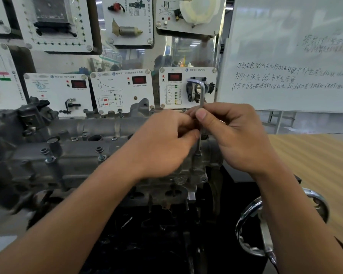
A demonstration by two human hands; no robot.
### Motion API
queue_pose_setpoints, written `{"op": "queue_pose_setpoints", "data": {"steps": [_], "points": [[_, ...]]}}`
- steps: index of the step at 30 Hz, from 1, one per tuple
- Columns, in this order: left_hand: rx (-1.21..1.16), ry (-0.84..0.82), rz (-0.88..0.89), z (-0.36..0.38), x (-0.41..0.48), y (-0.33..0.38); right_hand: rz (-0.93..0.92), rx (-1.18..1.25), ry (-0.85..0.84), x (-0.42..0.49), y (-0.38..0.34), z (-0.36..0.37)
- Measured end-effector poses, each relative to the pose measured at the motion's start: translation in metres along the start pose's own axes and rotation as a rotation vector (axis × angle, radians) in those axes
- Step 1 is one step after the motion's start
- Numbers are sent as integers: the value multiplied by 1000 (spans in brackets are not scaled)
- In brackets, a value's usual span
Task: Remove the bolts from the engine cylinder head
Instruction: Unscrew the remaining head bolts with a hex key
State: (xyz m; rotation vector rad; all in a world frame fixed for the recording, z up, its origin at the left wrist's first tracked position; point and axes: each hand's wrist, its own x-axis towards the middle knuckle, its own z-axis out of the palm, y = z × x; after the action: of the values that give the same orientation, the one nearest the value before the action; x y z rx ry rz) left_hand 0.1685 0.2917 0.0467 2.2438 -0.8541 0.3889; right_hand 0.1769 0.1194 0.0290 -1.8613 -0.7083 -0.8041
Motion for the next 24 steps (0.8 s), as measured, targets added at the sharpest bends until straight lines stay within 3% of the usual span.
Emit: {"op": "queue_pose_setpoints", "data": {"steps": [6, 10, 15, 21, 24], "points": [[-36, 108, 98, 14, 6, -6, 41, 95, -1, 2, 1, -4], [-22, 184, 114, 19, 5, -8, 33, 366, 215, 11, -16, 15], [-59, 272, 116, 24, 1, -6, 93, 598, 198, 17, -28, 32], [-91, 219, 119, 22, 3, -5, 35, 571, 260, 13, -25, 27], [-47, 179, 108, 17, 2, -5, 75, 612, 186, 16, -30, 30]]}}
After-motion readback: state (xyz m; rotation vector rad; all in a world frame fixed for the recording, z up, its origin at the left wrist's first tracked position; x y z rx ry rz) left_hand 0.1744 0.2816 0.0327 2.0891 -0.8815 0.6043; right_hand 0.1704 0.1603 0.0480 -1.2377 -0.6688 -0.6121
